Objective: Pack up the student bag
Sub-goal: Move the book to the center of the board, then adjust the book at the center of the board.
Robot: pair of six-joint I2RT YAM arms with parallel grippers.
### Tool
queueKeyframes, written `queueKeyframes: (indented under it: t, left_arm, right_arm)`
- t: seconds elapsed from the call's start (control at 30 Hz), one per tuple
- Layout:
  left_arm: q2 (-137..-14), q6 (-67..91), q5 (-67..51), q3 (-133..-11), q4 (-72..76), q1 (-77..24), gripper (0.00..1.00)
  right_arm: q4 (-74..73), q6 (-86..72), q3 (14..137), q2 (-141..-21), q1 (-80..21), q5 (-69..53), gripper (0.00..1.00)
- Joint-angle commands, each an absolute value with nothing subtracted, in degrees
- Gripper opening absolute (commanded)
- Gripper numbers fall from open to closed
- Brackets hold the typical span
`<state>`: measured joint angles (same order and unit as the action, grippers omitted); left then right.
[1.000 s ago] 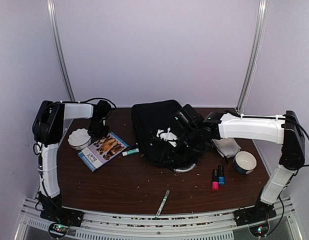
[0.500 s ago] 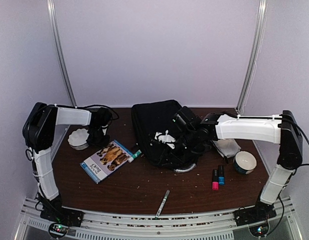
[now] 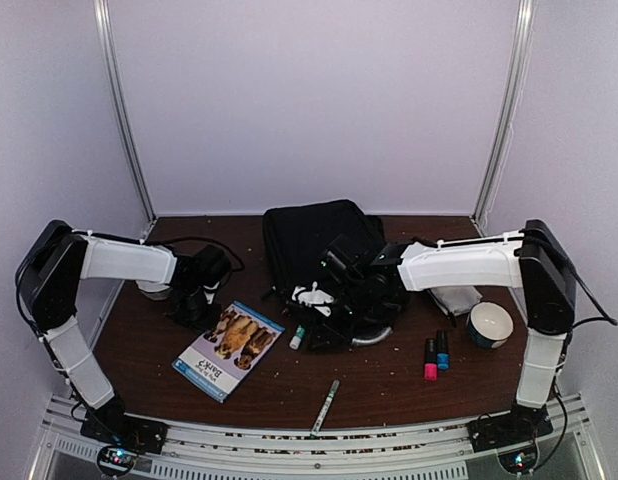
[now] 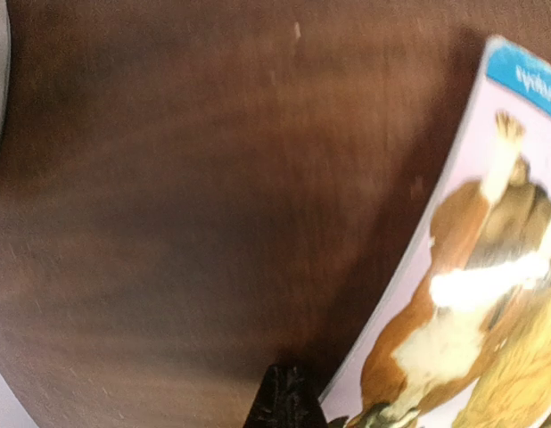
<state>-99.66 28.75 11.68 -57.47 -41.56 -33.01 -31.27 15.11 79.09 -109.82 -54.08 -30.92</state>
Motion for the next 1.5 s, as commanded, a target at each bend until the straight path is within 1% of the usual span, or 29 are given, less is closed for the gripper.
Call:
queueKeyframes:
  t: [0.0,0.17,0.27,0.4,0.57,0.63,0.73,0.83,0.9,0.93,1.0,1.07,1.13,1.2,1.37,1.47]
  left_arm:
    - [-97.3,32.2,7.1,-51.5,-43.9,-35.4,0.0]
    - [-94.2,33.5,3.6,-47.3,-42.2,-38.5,0.0]
    - [-92.6,34.7,0.8,-44.8,-40.3,-40.3,0.0]
    - [-90.2,36.6,-5.3,-40.9,-34.9,-42.3,0.0]
    - [-88.6,40.4,-12.9,-35.2,-27.2,-43.3,0.0]
    - [-88.5,40.9,-13.6,-34.7,-27.4,-44.0,0.0]
    - [-87.5,40.2,-10.5,-35.7,-34.1,-44.3,0.0]
    - [-83.9,39.2,-4.9,-37.8,-43.8,-44.3,0.0]
    - [-81.2,38.8,-3.1,-39.5,-49.2,-44.3,0.0]
    - [-79.9,38.3,-4.6,-39.8,-50.3,-44.3,0.01]
    - [-78.8,37.2,-7.8,-42.0,-52.1,-44.3,0.07]
    - [-77.4,36.4,-9.5,-44.7,-53.1,-44.3,0.08]
    - [-76.0,35.8,-10.5,-45.9,-50.0,-44.2,0.07]
    - [-75.9,35.5,-12.2,-46.1,-45.7,-44.2,0.0]
    - [-80.0,36.4,-14.6,-45.5,-35.7,-43.9,0.0]
    - [-84.4,35.4,-13.8,-46.6,-34.3,-43.8,0.0]
  right_arm:
    - [-30.9,13.4,82.6,-113.9,-56.5,-28.3,0.36]
    - [-31.9,12.5,88.0,-120.4,-59.3,-27.5,0.36]
    - [-34.8,10.5,94.2,-125.3,-60.1,-25.3,0.36]
    - [-37.9,7.0,100.2,-130.4,-60.1,-22.2,0.39]
    - [-38.9,3.6,105.6,-133.9,-59.6,-19.8,0.42]
    - [-39.3,2.1,108.0,-135.3,-58.8,-18.3,0.44]
    - [-40.5,0.8,110.2,-135.5,-57.7,-17.6,0.46]
    - [-40.0,0.1,108.3,-132.4,-57.0,-18.8,0.49]
    - [-39.3,-0.8,105.4,-129.8,-56.7,-20.2,0.51]
    - [-39.0,-1.3,104.1,-128.4,-56.6,-21.2,0.52]
    - [-38.4,-2.1,101.4,-126.2,-56.4,-24.0,0.54]
    - [-37.7,-3.1,98.6,-124.1,-56.4,-25.7,0.56]
    - [-37.6,-4.0,96.4,-122.7,-56.4,-27.1,0.58]
    - [-38.4,-4.6,95.4,-122.4,-56.2,-28.9,0.6]
    - [-37.9,-6.3,93.8,-123.7,-55.2,-33.2,0.62]
    - [-37.7,-7.3,94.0,-125.3,-54.7,-34.9,0.63]
